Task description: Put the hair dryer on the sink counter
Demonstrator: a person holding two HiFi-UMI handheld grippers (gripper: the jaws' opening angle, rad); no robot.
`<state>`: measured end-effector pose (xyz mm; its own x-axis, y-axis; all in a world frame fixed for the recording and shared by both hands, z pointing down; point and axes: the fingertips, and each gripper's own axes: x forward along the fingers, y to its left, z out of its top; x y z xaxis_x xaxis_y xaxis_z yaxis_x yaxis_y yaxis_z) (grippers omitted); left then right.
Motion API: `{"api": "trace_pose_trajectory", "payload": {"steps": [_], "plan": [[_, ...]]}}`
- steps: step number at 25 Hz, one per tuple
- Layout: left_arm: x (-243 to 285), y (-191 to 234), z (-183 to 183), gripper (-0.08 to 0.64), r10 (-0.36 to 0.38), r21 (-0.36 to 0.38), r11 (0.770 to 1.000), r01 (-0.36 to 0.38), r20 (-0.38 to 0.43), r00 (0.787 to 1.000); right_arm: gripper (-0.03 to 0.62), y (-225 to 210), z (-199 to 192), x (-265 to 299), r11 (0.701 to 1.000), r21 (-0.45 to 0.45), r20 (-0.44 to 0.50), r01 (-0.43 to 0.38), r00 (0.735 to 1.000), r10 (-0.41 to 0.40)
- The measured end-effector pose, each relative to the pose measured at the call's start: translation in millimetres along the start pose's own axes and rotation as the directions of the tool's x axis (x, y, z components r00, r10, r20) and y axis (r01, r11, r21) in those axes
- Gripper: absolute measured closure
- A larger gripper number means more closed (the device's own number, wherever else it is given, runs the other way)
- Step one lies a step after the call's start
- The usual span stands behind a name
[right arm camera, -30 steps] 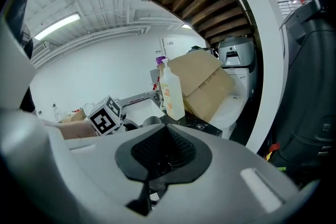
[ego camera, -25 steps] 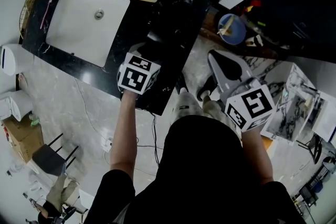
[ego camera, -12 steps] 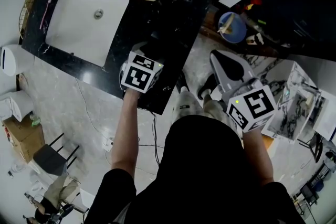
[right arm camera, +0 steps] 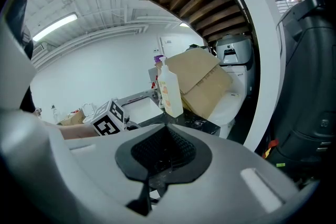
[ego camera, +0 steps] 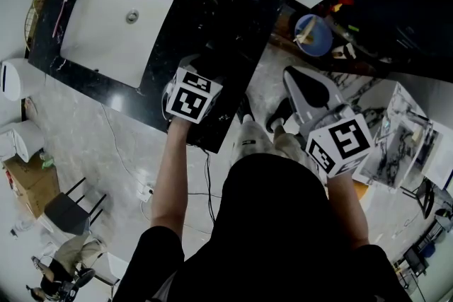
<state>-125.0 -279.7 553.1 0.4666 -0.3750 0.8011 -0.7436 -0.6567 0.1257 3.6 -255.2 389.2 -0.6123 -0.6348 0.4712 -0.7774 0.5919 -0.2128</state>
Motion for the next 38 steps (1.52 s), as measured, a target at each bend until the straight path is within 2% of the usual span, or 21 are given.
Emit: {"api": "trace_pose_trajectory", "payload": {"steps": [23,28,38], "plan": [[0,3,-1,0.331,0.055,0.006,0.998,-0.055,0.013,0.998,0.583,-1,-5,-5,1.0,0.019,0.007,0.015,1.0,-0.016],[-2,6,0,0.302,0.088,0.01,0.996,-0.088,0.022,0.996,0.582,1,-7,-8,0.999,0.029,0.015,0.014,1.0,-0.014],[-23,3,1,0.293,0.151,0.046,0.987,-0.154,0.064,0.986,0.583,7,-6,-15,0.999,0.03,0.04,-0.016,0.999,0.015]]}}
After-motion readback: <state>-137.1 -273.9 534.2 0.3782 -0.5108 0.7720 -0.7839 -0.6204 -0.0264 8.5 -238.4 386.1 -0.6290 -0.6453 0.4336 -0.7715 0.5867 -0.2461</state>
